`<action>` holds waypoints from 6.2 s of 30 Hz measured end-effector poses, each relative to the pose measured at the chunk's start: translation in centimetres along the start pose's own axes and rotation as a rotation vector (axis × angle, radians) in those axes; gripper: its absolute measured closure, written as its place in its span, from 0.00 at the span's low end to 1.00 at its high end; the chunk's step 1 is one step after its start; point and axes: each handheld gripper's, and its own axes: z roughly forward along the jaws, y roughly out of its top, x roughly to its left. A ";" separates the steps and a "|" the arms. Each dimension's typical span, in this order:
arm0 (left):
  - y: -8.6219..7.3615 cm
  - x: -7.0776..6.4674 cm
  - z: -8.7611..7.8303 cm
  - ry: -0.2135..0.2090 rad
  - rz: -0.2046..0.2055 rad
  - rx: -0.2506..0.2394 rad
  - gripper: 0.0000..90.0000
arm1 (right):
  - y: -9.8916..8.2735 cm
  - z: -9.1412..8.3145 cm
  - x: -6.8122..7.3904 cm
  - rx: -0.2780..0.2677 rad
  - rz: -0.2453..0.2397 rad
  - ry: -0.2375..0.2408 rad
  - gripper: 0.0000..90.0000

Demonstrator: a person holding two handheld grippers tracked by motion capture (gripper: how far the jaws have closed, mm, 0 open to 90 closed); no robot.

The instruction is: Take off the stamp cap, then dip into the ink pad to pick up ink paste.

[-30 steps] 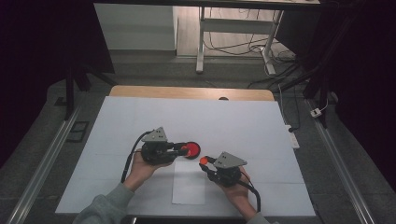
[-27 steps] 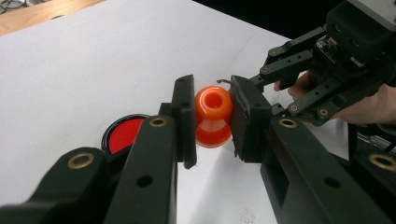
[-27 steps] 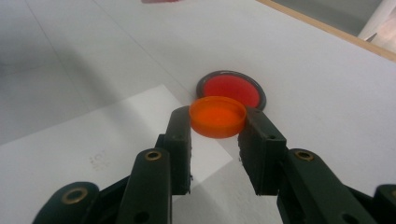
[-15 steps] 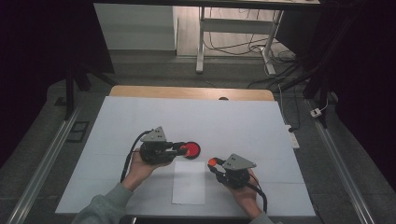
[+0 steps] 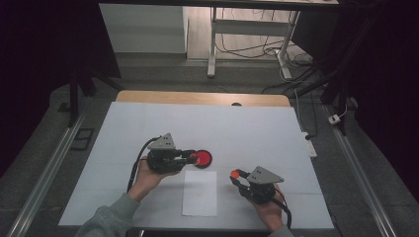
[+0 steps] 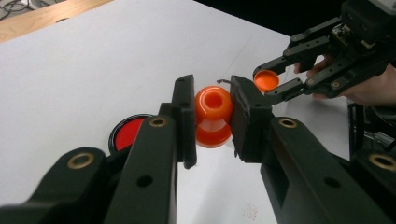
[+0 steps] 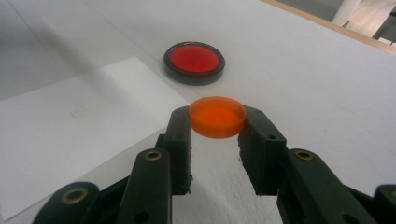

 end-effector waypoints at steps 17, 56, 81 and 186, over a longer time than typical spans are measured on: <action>0.1 0.5 -0.6 0.012 -0.002 -0.001 0.80 | -1.1 -1.8 -0.9 0.001 0.006 -0.017 0.72; 0.8 3.2 1.9 0.110 -0.004 0.036 0.80 | -1.2 -1.6 -0.7 0.001 -0.012 -0.008 0.72; -0.1 4.7 5.4 0.116 -0.006 0.093 0.80 | -1.3 -1.8 -1.0 -0.001 -0.006 -0.020 0.72; -2.4 3.8 9.0 0.170 0.058 0.187 0.80 | -1.3 -1.8 -0.7 0.001 -0.011 -0.019 0.72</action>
